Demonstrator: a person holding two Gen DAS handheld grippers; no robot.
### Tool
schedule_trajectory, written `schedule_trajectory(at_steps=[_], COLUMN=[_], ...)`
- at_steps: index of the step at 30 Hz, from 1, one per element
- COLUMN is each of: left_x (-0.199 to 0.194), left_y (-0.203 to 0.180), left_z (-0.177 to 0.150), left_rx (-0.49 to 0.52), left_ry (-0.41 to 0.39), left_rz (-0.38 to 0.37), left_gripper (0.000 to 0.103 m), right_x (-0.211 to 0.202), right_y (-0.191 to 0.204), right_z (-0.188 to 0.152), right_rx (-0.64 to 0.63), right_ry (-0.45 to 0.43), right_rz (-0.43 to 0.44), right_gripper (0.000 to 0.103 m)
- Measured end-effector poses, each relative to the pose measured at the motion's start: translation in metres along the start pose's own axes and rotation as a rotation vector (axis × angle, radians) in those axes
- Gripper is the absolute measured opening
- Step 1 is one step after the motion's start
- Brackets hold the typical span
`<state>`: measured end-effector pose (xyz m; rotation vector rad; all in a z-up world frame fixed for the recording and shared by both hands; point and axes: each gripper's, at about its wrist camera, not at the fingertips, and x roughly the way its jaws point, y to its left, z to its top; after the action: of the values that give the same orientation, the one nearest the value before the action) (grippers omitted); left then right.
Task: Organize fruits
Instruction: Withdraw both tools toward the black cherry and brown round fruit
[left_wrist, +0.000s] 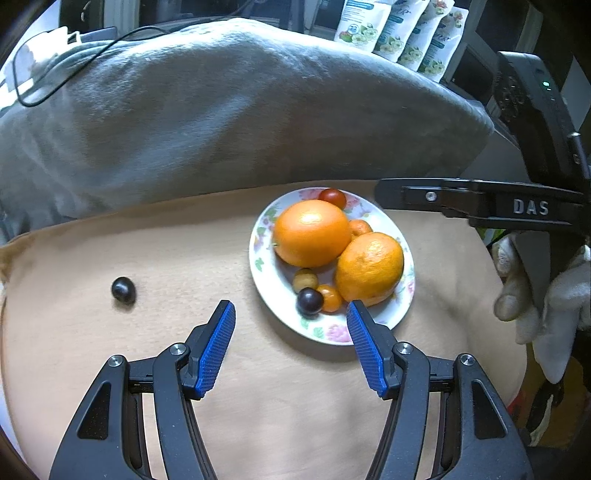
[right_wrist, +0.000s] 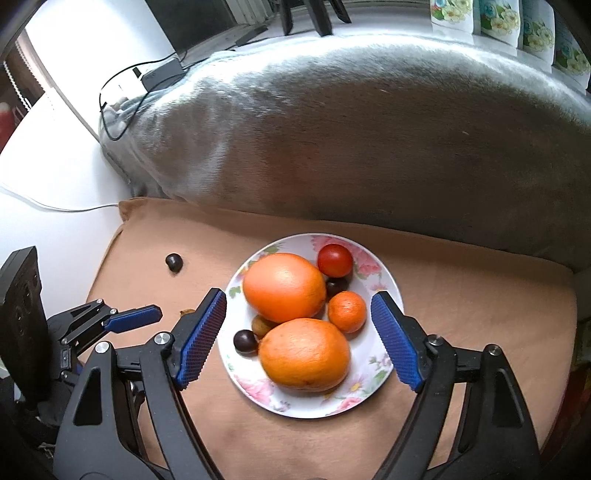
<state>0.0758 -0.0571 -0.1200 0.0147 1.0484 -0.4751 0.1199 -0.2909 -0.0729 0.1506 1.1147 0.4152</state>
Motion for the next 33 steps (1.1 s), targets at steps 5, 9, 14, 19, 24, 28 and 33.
schedule_trajectory(at_steps=[5,9,14,19,24,28,33], left_x=[-0.002,-0.006,-0.009,-0.010,-0.008,-0.003,0.003], left_y=[0.015,0.032,0.055,0.077,0.098,0.113,0.123], left_z=[-0.005,-0.008,-0.012,-0.017,-0.019,-0.017,-0.016], left_rx=[-0.013,-0.027,-0.053,-0.073,-0.114,-0.141,-0.151], left_ry=[0.005,0.003,0.001,-0.005,-0.008,-0.011,-0.006], left_rz=[0.019,0.038,0.056,0.079,0.086,0.087,0.082], left_gripper=[0.063,0.063,0.063,0.063,0.062,0.062,0.054], right_x=[-0.004,-0.004,0.000,0.003,0.009,0.016,0.030], right_y=[0.016,0.030,0.050,0.067,0.082,0.096,0.114], right_z=[-0.004,-0.009,-0.018,-0.032,-0.038,-0.039,-0.044], right_rx=[-0.011,-0.032,-0.061,-0.087,-0.111,-0.136,-0.175], right_ry=[-0.020,-0.029,-0.011,-0.013,-0.005,0.006,0.035], right_rz=[-0.022,-0.046,-0.076,-0.067,-0.032,-0.011,0.026], right_gripper=[0.083,0.083,0.083,0.083,0.083,0.083,0.075])
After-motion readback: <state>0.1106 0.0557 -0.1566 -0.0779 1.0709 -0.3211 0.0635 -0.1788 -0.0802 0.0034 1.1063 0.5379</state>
